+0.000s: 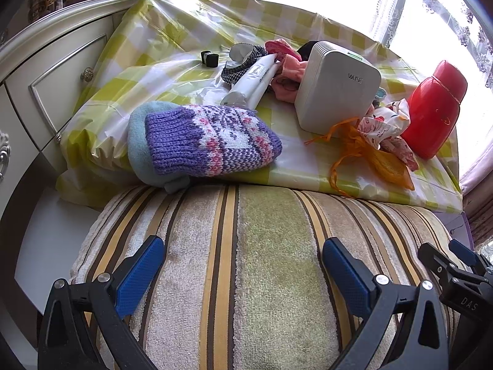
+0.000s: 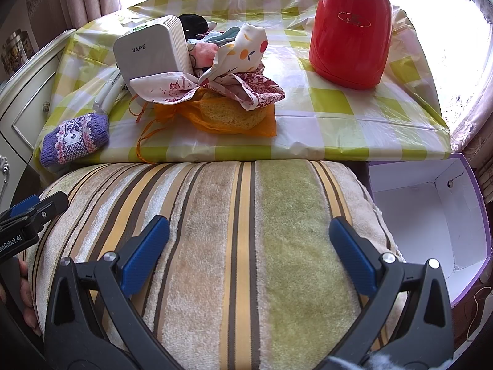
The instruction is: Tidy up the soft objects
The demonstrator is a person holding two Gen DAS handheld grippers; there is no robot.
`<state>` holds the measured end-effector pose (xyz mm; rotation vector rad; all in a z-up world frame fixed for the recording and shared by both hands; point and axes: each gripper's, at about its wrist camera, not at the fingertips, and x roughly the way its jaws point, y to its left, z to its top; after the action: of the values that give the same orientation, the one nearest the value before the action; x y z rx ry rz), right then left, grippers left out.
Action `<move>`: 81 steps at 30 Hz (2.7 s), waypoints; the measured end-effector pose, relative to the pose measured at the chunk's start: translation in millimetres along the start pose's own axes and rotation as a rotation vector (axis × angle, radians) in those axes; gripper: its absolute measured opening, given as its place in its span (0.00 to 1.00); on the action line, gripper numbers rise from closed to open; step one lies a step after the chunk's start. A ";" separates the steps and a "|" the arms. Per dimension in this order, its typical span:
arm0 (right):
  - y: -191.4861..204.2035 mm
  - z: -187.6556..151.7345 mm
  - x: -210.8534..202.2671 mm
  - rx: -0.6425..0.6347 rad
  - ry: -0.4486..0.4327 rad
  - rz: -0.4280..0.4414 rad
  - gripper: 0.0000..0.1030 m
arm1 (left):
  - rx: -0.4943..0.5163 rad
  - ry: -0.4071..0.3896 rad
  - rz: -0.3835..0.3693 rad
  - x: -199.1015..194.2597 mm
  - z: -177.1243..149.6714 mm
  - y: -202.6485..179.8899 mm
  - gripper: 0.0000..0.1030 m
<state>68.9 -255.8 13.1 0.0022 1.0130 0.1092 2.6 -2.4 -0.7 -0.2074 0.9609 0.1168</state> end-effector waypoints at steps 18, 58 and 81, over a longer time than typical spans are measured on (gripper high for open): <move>0.8 -1.2 0.7 -0.002 -0.025 -0.007 1.00 | -0.001 -0.001 0.000 -1.2 -0.4 0.0 1.00; -3.5 2.1 0.5 -0.020 0.019 0.029 1.00 | -0.002 -0.020 0.002 -9.8 -1.2 1.1 0.97; 116.7 70.5 19.2 -0.228 0.000 0.387 1.00 | -0.370 -0.050 -0.136 15.4 75.7 133.6 0.70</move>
<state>128.2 -134.5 40.4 -0.0093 0.9856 0.5774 46.4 145.0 12.2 -0.6072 0.8674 0.1738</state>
